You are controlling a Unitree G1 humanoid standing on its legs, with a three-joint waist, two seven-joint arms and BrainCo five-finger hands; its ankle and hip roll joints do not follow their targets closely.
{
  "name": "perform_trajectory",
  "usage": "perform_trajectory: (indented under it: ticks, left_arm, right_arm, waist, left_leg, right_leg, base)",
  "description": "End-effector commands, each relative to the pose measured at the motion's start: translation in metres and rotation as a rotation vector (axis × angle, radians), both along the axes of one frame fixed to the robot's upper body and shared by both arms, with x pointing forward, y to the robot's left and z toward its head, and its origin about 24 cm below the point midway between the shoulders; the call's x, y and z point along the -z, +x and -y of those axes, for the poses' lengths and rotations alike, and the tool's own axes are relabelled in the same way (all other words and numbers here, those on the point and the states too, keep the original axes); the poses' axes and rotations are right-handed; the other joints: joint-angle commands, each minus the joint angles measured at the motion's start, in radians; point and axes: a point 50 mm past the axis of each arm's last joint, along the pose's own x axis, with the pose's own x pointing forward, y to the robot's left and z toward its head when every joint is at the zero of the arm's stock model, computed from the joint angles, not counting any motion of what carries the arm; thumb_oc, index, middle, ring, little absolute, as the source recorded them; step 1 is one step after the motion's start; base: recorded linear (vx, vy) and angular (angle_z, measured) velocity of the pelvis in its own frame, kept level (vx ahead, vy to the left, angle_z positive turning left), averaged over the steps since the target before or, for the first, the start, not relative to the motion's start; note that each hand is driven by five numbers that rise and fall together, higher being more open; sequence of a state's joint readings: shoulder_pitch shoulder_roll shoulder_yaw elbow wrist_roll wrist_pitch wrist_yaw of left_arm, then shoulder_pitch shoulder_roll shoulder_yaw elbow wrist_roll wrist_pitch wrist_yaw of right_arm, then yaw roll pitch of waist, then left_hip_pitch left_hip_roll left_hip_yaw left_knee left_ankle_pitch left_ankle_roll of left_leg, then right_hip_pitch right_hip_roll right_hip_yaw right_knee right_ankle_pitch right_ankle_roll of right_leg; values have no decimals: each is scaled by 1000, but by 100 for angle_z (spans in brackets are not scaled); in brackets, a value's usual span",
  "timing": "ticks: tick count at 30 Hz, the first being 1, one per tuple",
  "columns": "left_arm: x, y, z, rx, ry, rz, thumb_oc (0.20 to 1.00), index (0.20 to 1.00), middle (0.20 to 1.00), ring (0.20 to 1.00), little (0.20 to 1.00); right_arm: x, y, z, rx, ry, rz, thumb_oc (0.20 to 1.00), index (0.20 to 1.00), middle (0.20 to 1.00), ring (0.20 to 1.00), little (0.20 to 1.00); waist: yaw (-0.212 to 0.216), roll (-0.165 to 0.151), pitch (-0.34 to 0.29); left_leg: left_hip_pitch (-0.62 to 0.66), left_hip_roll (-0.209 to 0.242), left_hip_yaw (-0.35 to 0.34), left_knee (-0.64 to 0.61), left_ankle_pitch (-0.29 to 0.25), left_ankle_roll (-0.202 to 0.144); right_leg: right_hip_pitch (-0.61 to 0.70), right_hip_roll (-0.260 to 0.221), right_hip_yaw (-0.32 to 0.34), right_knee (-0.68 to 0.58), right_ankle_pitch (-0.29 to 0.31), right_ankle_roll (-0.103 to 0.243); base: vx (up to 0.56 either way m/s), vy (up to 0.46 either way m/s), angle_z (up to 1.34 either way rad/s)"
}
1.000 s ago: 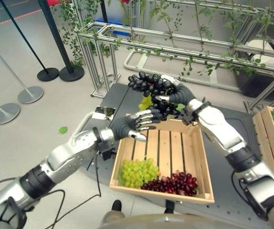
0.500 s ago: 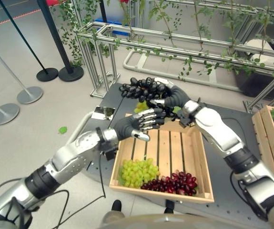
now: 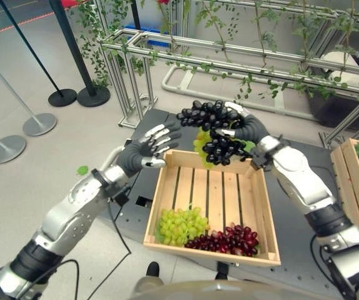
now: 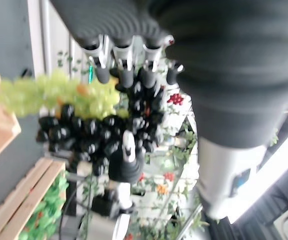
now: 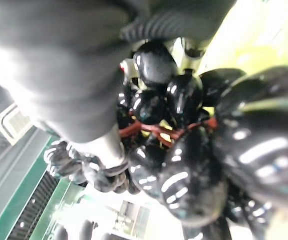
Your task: Pick up the fruits from the basket on one side to the basket on the other side
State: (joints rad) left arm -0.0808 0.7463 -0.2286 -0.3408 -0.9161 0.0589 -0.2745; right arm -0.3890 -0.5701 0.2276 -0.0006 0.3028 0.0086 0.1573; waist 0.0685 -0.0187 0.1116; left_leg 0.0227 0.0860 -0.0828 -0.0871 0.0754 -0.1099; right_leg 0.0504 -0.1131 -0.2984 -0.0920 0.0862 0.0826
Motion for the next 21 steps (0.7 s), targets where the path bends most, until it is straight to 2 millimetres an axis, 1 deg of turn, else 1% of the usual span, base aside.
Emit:
perform_trajectory:
  ticks: [1,4,6,8,9,13,16,17,21]
  left_arm:
    - [-14,3,-12,-95,-20,121,1000,1000,1000,1000,1000]
    - [-7,4,-16,-135,-10,106,1000,1000,1000,1000,1000]
    - [-2,5,-16,-151,-14,88,1000,1000,1000,1000,1000]
    - [-1,6,-14,-154,-9,90,1000,1000,1000,1000,1000]
    - [2,8,-11,-150,-11,81,1000,1000,1000,1000,1000]
    - [3,10,-7,-139,0,84,1000,1000,1000,1000,1000]
    - [4,12,1,-112,11,82,1000,1000,1000,1000,1000]
    - [4,13,1,-111,10,83,1000,1000,1000,1000,1000]
    - [8,18,9,-79,52,72,1000,1000,1000,1000,1000]
  right_arm:
    - [-68,-12,3,-11,90,334,200,200,200,200,200]
    - [-63,-12,3,-9,108,316,200,200,200,200,200]
    - [-62,-13,1,-14,117,311,200,200,200,200,200]
    - [-62,-13,-2,-24,126,312,200,200,200,200,200]
    - [-63,-12,-7,-43,137,311,200,200,200,200,200]
    - [-66,-12,-13,-71,145,320,200,200,200,200,200]
    - [-71,-13,-25,-117,151,338,200,200,200,200,200]
    - [-71,-13,-25,-116,150,339,200,200,200,200,200]
    - [-76,-14,-38,-169,138,354,200,200,200,200,200]
  waist:
    - [6,-45,-48]
    - [7,-45,-51]
    - [7,-45,-52]
    - [7,-43,-52]
    - [6,-43,-53]
    - [3,-42,-52]
    - [-1,-41,-53]
    - [0,-41,-52]
    - [-5,-41,-52]
  left_leg:
    - [25,-57,-11,4,-88,59]
    - [24,-57,-12,5,-87,59]
    - [24,-58,-12,5,-88,60]
    - [24,-57,-12,5,-88,60]
    - [25,-57,-12,5,-89,61]
    - [27,-57,-11,6,-90,61]
    - [30,-56,-8,5,-91,61]
    - [30,-56,-7,5,-91,61]
    - [31,-55,-4,6,-91,62]
  right_leg:
    - [62,-17,-25,61,-142,55]
    - [63,-18,-26,60,-142,54]
    - [63,-18,-26,61,-143,53]
    - [63,-18,-25,61,-144,52]
    - [63,-17,-24,60,-144,52]
    - [64,-17,-20,62,-145,51]
    - [63,-15,-16,61,-146,50]
    - [63,-15,-16,61,-146,50]
    - [62,-15,-13,63,-147,50]
  base:
    - [0,0,0]
    - [0,0,0]
    - [0,0,0]
    - [0,0,0]
    - [0,0,0]
    - [0,0,0]
    - [0,0,0]
    - [0,0,0]
    - [0,0,0]
